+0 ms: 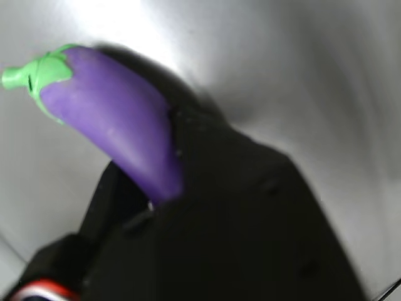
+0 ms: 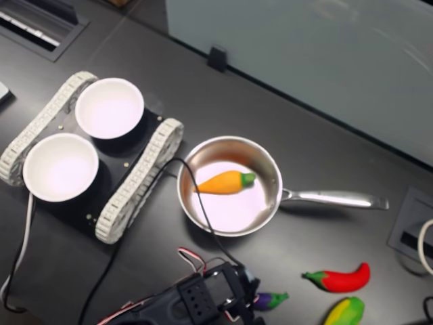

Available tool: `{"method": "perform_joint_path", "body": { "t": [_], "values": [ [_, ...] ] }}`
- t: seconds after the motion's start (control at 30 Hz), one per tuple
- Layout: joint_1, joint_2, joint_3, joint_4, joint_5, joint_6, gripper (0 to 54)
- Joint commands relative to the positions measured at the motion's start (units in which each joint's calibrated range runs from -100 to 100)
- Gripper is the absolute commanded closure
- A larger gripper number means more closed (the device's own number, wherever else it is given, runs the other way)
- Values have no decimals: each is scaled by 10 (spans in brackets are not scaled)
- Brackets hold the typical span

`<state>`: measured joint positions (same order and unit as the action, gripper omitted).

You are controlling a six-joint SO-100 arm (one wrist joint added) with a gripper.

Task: Pick up the brinjal and place them in the pan

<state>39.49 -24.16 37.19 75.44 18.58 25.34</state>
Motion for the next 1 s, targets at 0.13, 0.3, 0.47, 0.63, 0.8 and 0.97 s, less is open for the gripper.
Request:
{"method": "perform_joint_path", "body": {
  "t": [0.13,0.3,0.47,0.63,0.8,0.97],
  "values": [
    [-39,-80,-78,3,-84,6,535],
    [-62,-125,-101,15,-115,5,535],
    [-69,-172,-125,24,-142,5,533],
    [-69,-220,-138,24,-161,5,528],
    [-72,-264,-156,20,-185,5,523],
    [-108,-324,-143,-4,-191,5,515]
  ]
}}
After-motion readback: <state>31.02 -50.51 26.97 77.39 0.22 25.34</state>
